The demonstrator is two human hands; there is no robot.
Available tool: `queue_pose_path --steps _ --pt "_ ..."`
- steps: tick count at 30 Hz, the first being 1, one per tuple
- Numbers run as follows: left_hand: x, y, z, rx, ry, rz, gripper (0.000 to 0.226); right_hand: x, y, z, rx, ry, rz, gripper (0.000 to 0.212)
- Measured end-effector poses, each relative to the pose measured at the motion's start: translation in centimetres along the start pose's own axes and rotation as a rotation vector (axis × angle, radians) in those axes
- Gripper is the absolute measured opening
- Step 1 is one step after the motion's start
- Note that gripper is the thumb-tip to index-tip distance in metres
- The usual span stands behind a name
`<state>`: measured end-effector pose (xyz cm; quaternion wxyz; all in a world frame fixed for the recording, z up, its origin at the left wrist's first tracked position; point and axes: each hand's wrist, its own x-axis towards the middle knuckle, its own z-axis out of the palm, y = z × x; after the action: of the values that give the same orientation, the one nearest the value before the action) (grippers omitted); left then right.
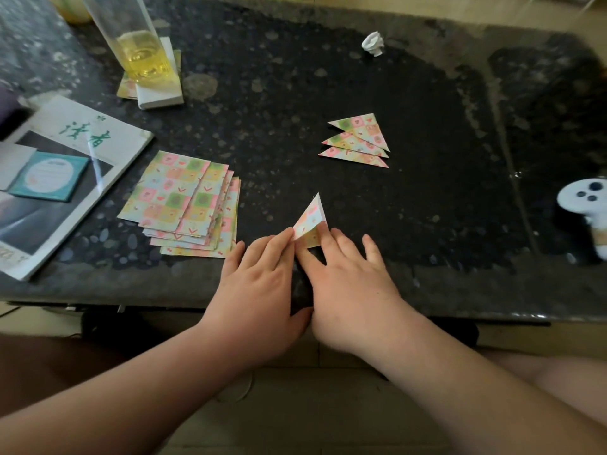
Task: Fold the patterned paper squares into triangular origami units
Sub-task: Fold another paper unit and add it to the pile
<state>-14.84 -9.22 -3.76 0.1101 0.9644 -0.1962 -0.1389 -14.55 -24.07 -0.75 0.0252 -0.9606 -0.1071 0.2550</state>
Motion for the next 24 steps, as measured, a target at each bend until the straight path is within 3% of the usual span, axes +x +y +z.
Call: queue_pose_path --steps 7,11,14,17,24 --pt "0.3 0.3 0.1 0.046 -0.016 0.082 0.098 -0.2 2.5 -1.7 0.143 -0.040 -0.072 0.084" --pt "0.3 0.6 -0.1 0.160 -0.037 0.087 0.104 0.2 5.3 -2.7 0.364 -0.077 -0.072 0.056" --pt "0.1 1.1 -0.2 0.197 -0.049 0.071 0.106 1.3 5.8 -1.6 0.685 0.122 0.024 0.024" --pt "0.1 1.6 -0.1 0.243 -0.088 0.052 0.106 3.0 5.4 -0.5 0.843 0.349 0.159 0.010" --pt "0.2 1.5 -0.2 0.262 -0.107 0.052 0.105 5.1 3.8 0.0 0.842 0.484 0.252 0.015"
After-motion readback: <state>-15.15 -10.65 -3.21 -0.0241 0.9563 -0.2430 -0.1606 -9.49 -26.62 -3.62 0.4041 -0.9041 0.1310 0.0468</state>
